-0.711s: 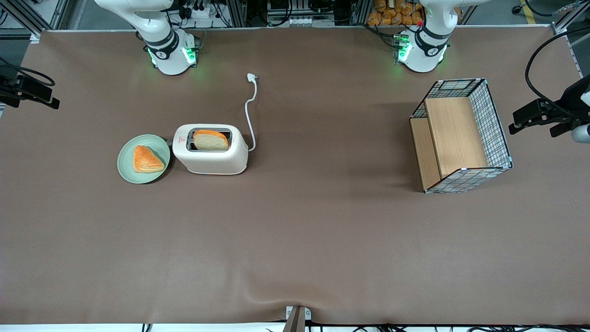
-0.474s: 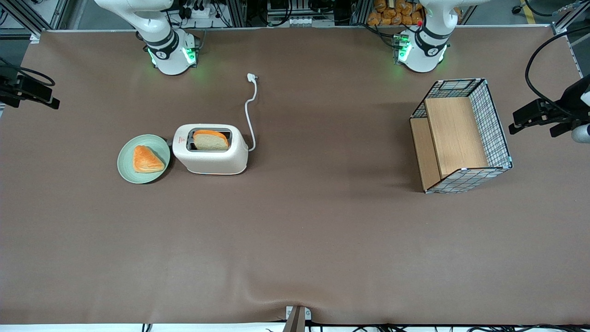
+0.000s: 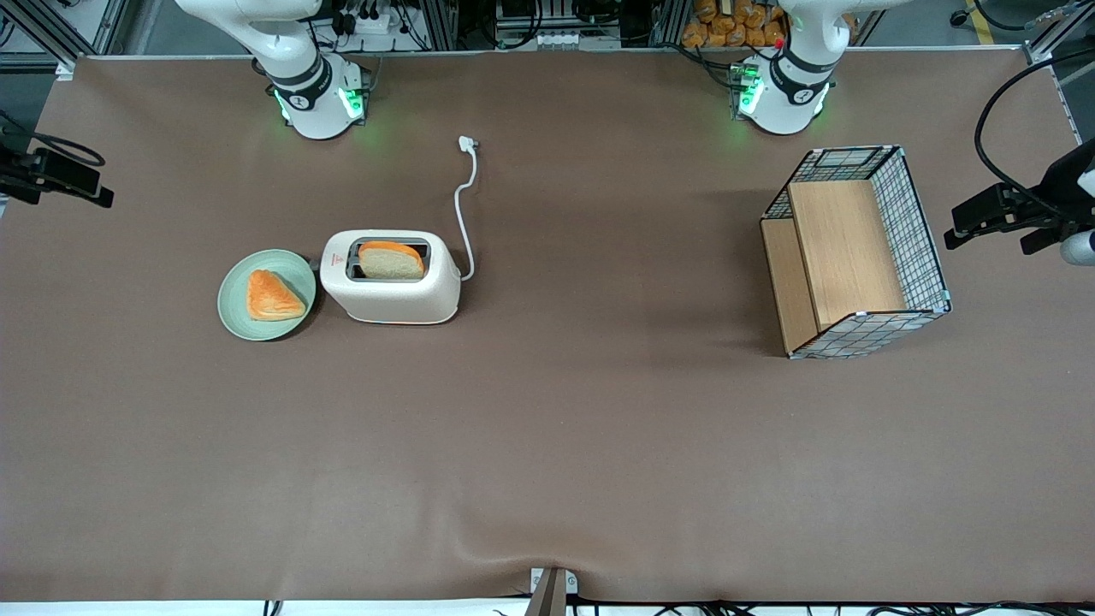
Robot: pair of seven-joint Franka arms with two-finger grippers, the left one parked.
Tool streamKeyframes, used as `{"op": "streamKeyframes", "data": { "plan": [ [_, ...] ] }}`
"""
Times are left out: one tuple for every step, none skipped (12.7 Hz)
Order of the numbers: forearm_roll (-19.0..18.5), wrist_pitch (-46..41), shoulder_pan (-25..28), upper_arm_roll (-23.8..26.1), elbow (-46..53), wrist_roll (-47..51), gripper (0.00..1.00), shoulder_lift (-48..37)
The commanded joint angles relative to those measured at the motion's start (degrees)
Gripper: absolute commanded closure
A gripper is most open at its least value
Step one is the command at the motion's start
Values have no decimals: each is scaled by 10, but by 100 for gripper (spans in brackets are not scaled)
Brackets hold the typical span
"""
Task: Press toaster button with right arm
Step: 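Move the right gripper in toward the white toaster's side lever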
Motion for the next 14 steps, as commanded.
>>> {"op": "streamKeyframes", "data": {
  "plan": [
    [32, -30, -24, 3, 16, 6, 0, 19],
    [56, -40, -32, 2, 7, 7, 0, 19],
    [75, -41, -37, 2, -6, 9, 0, 26],
    [80, -42, -39, 2, -23, 10, 0, 25],
    [82, -48, -39, 3, -40, 9, 0, 23],
    [92, -57, -39, 2, -51, 8, 0, 22],
    [99, -59, -40, 2, -67, 7, 0, 22],
    [100, -58, -42, 3, -85, 7, 0, 22],
    [105, -58, -42, 3, -101, 7, 0, 21],
    [116, -57, -42, 2, -117, 6, 0, 19],
    [125, -55, -47, 2, -130, 5, 0, 19],
    [126, -49, -49, 2, -141, 5, 0, 20],
    [126, -36, -48, 3, -155, 5, 7, 21],
    [128, -20, -47, 4, -174, 4, 16, 21]
  ]
}}
